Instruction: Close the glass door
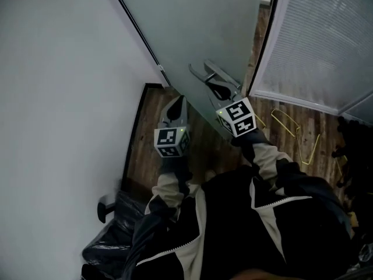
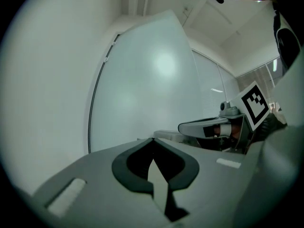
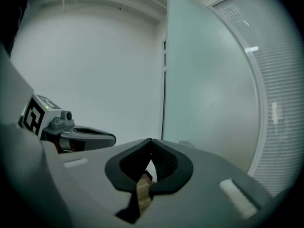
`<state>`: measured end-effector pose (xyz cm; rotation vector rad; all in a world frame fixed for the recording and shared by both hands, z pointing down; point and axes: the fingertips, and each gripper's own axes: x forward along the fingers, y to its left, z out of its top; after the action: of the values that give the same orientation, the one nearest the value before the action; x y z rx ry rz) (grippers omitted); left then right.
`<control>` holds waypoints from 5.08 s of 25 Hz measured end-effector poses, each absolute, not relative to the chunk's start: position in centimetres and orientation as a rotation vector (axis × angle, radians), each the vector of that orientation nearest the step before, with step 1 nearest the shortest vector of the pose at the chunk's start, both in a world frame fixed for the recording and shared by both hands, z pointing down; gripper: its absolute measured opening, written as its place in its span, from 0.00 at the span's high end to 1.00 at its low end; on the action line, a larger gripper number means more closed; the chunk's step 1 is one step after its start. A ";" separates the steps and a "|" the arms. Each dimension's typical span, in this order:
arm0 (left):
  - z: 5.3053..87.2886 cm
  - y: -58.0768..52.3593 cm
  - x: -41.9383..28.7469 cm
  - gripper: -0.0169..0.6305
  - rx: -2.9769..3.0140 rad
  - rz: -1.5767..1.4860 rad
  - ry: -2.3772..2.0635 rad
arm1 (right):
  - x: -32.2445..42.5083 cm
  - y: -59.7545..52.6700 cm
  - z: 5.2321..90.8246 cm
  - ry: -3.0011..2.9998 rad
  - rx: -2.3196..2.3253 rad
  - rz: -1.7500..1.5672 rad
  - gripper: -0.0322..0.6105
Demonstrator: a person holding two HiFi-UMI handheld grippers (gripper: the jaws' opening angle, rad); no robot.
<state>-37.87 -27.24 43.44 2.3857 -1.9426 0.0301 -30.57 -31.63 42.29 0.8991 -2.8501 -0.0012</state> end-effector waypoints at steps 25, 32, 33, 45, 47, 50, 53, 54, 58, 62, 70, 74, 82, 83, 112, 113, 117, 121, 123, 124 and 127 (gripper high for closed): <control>44.5 -29.5 -35.8 0.96 2.584 0.013 -1.605 | -31.4 -34.3 47.9 -1.844 0.802 -0.892 0.76; 45.1 -29.2 -36.2 0.97 2.567 0.030 -1.609 | -32.3 -37.6 50.1 -1.603 0.678 -1.013 0.49; 45.2 -29.1 -36.3 0.97 2.568 0.030 -1.611 | -32.3 -37.8 50.2 -1.586 0.671 -1.024 0.49; 45.4 -29.0 -36.7 0.97 2.564 -0.006 -1.600 | -32.0 -38.9 50.9 -1.502 0.643 -1.105 0.75; 45.4 -29.2 -36.5 0.96 2.563 -0.021 -1.591 | -31.8 -39.5 51.0 -1.501 0.642 -1.098 0.75; 45.4 -29.7 -35.9 0.96 2.565 -0.023 -1.581 | -31.2 -40.8 51.0 -1.497 0.649 -1.094 0.75; 45.5 -29.9 -35.5 0.96 2.570 -0.027 -1.575 | -30.4 -42.1 51.1 -1.470 0.659 -1.089 0.75; 45.4 -29.9 -35.4 0.96 2.572 -0.027 -1.575 | -30.1 -42.5 51.1 -1.458 0.663 -1.088 0.75; 45.0 -30.1 -34.4 0.96 2.574 -0.013 -1.577 | -28.3 -44.2 50.8 -1.425 0.686 -1.082 0.75; 45.0 -30.6 -33.3 0.96 2.577 0.002 -1.570 | -26.7 -46.3 50.7 -1.413 0.715 -1.072 0.75; 45.0 -34.0 -31.7 0.97 2.581 0.035 -1.568 | -24.1 -51.7 50.8 -1.387 0.748 -1.060 0.75; 44.0 -37.0 -29.3 0.97 2.582 0.069 -1.560 | -22.1 -55.2 50.3 -1.392 0.756 -1.058 0.75; 44.2 -41.4 -26.8 0.96 2.592 0.072 -1.576 | -20.8 -60.4 51.2 -1.422 0.772 -1.058 0.75; 44.1 -41.8 -26.3 0.96 2.593 0.074 -1.582 | -20.8 -61.1 51.3 -1.431 0.774 -1.059 0.76; 42.9 -47.8 -24.6 0.96 2.360 0.025 -1.864 | -15.6 -80.3 51.7 -1.395 0.669 -1.139 0.75; 43.2 -47.8 -24.8 0.96 2.350 0.029 -1.871 | -15.5 -80.9 51.7 -1.375 0.660 -1.153 0.75; 44.2 -47.4 -24.8 0.96 2.308 0.050 -1.884 | -15.6 -82.5 51.3 -1.358 0.651 -1.177 0.76; 44.8 -47.7 -24.7 0.96 2.295 0.061 -1.886 | -15.5 -83.7 51.2 -1.366 0.666 -1.164 0.76; 44.7 -47.9 -24.8 0.96 2.291 0.061 -1.893 | -15.6 -84.1 51.1 -1.363 0.670 -1.164 0.76; 44.6 -48.0 -24.8 0.96 2.289 0.062 -1.898 | -15.7 -84.2 51.1 -1.364 0.671 -1.164 0.76; 44.7 -48.1 -24.8 0.96 2.288 0.077 -1.905 | -15.7 -84.5 51.3 -1.365 0.669 -1.161 0.76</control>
<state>-24.75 -48.11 44.74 2.2880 -1.9047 0.0770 -15.65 -84.49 51.26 0.6693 -1.3652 -1.1607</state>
